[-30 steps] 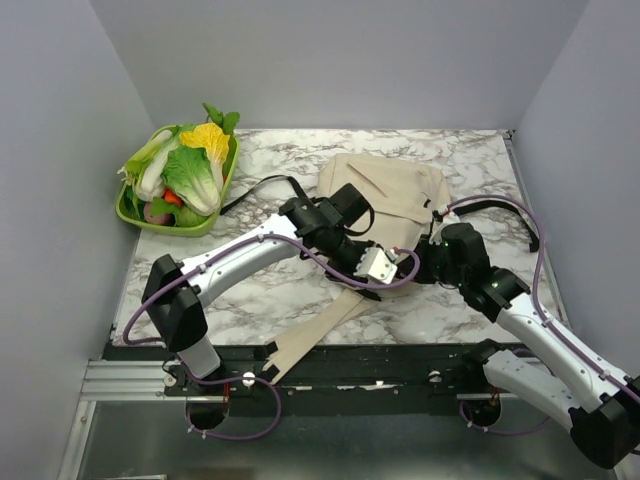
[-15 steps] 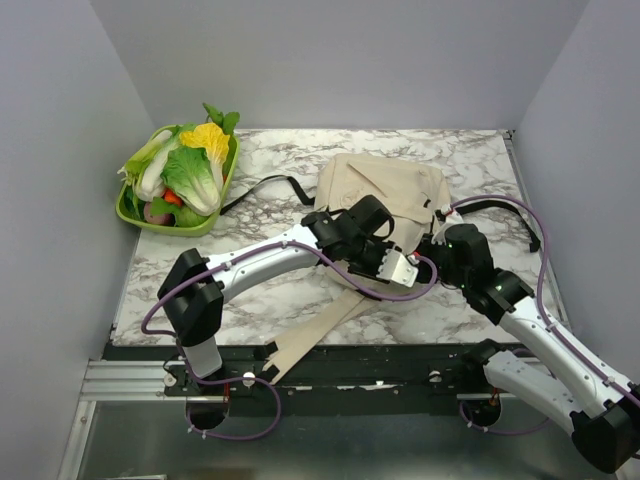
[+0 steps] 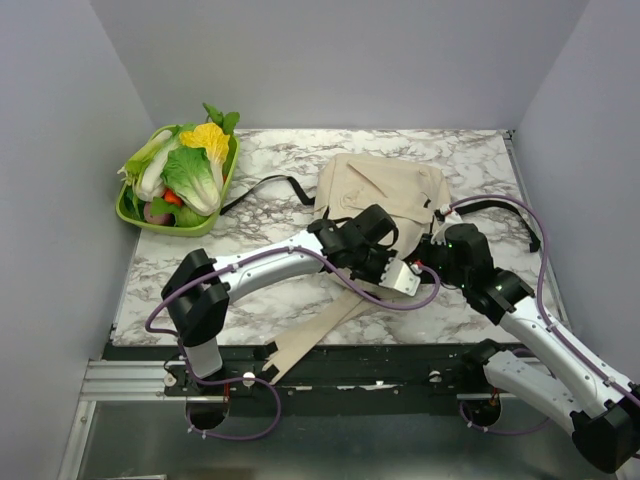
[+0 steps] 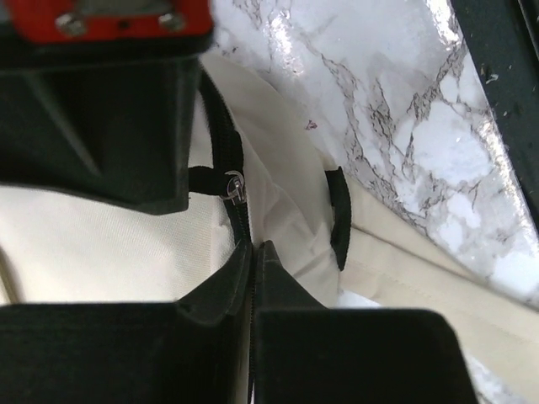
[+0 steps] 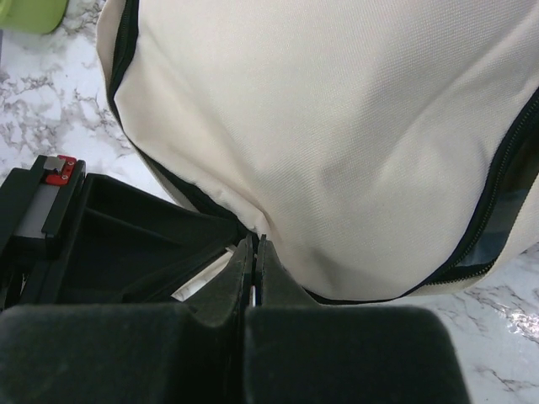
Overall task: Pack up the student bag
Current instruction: Zip the student bag at the center of the board.
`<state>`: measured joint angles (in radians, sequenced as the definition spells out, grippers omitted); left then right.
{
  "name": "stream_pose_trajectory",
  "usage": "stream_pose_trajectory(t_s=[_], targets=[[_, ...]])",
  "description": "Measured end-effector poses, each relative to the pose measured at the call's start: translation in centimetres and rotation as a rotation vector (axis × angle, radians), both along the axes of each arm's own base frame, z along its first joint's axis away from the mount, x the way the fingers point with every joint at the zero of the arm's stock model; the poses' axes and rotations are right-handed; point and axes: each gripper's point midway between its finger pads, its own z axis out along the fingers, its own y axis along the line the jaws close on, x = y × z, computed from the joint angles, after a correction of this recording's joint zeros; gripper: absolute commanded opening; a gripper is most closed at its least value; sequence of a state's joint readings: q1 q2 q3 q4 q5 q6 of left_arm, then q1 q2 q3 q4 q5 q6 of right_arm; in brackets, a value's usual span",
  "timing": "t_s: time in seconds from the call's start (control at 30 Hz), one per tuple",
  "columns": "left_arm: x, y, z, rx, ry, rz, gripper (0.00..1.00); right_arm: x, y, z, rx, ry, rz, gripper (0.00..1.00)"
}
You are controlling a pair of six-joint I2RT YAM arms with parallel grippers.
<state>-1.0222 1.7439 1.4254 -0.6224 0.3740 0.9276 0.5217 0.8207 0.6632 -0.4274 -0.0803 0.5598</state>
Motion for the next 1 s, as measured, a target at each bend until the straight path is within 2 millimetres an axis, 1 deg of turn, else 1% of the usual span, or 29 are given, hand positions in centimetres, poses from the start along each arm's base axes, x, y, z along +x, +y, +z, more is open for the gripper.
stream_pose_trajectory(t_s=[0.03,0.3,0.47,0.63,0.73,0.77,0.9,1.0], targets=[[0.0,0.0,0.0,0.0,-0.004,-0.004,0.01,0.0,0.0,0.0,0.0,0.0,0.0,0.01],[-0.9,-0.3,-0.1,0.011,0.0,-0.001,0.0,0.0,0.0,-0.1,-0.002,0.004,0.0,0.01],[-1.1,-0.4,0.0,0.015,0.0,0.001,0.0,0.0,-0.1,-0.2,-0.005,0.005,-0.003,0.01],[-1.2,0.1,-0.1,0.028,0.0,-0.004,0.0,-0.1,-0.9,-0.8,-0.039,0.022,-0.035,0.01],[-1.1,1.2,0.1,0.027,-0.009,-0.003,0.0,-0.3,-1.1,-1.1,-0.047,0.038,-0.048,0.01],[-1.1,1.9,0.4,0.025,-0.017,-0.004,0.0,-0.3,-1.1,-1.1,-0.045,0.042,-0.051,0.01],[-0.9,4.0,1.5,0.004,-0.064,-0.016,0.0,-0.3,-0.6,-0.8,-0.02,0.041,-0.044,0.01],[-0.6,5.4,1.6,0.004,-0.085,-0.022,0.0,-0.3,-0.2,-0.5,0.0,0.036,-0.039,0.01]])
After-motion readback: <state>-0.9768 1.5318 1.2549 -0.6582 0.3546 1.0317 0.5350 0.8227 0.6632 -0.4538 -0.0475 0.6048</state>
